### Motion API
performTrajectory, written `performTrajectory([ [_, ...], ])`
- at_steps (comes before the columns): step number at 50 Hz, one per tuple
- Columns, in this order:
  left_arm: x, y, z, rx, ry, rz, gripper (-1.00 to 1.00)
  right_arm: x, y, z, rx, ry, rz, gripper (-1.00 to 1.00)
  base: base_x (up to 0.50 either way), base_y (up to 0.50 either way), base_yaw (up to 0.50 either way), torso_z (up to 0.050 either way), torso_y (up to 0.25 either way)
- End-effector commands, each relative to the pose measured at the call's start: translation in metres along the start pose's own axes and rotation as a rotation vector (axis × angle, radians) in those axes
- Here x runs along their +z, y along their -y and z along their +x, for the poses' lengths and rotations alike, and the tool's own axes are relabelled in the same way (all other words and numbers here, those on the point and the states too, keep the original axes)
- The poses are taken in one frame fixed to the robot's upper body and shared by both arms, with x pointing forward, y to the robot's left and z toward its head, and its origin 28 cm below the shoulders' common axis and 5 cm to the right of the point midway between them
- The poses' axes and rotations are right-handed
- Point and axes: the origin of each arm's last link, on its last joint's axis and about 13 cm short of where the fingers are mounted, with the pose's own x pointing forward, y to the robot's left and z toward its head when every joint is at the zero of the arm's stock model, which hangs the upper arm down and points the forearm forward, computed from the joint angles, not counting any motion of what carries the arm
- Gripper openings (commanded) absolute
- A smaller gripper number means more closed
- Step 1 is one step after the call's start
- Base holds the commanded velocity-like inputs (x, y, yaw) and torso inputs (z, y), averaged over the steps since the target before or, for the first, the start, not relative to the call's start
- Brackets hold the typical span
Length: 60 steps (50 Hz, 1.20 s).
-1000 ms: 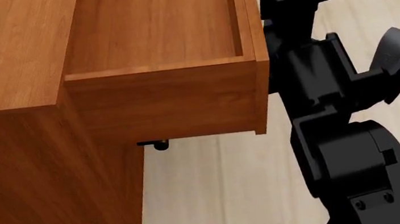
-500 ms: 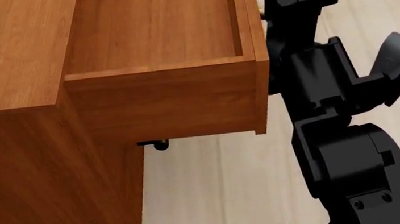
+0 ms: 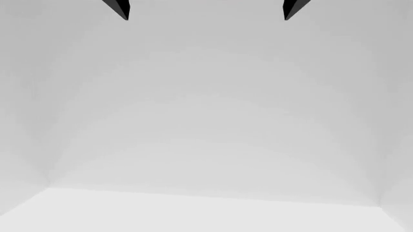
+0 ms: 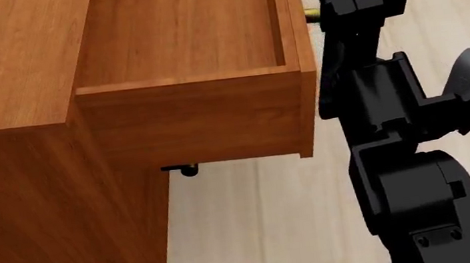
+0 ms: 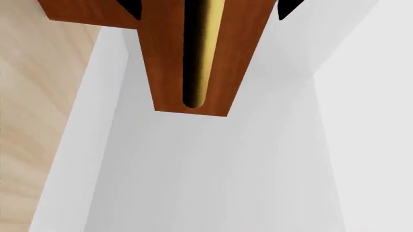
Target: Close the bottom drawer of the cabinet and open the top drawer.
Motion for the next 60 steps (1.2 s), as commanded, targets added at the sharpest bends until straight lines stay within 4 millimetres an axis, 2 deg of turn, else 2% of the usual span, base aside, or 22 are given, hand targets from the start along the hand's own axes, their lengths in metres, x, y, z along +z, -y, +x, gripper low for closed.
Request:
performTrajectory([
  [1,0.000,0.000,0.000,0.000,0.000,-0.002,1.00,0.005,-0.005,-0.001,0.010,0.025,-0.007,1.00,0.00,0.00,0.00,0.000,0.000],
  [28,0.001,0.003,0.000,-0.008,0.004,-0.009,1.00,0.026,-0.012,-0.017,0.028,0.127,-0.045,1.00,0.00,0.00,0.00,0.000,0.000],
  [33,0.001,0.003,0.000,-0.008,0.005,-0.010,1.00,0.032,-0.020,-0.016,0.030,0.145,-0.079,1.00,0.00,0.00,0.00,0.000,0.000],
  [38,0.002,0.003,0.001,-0.007,0.006,-0.011,1.00,0.033,-0.028,-0.017,0.023,0.153,-0.163,1.00,0.00,0.00,0.00,0.000,0.000],
  [50,0.000,0.002,0.000,-0.006,0.003,-0.017,1.00,0.039,-0.049,-0.015,-0.038,0.153,-0.513,1.00,0.00,0.00,0.00,0.000,0.000],
  [60,-0.002,0.003,0.001,-0.008,0.001,-0.024,1.00,0.044,-0.064,-0.018,-0.079,0.184,-0.710,1.00,0.00,0.00,0.00,0.000,0.000],
])
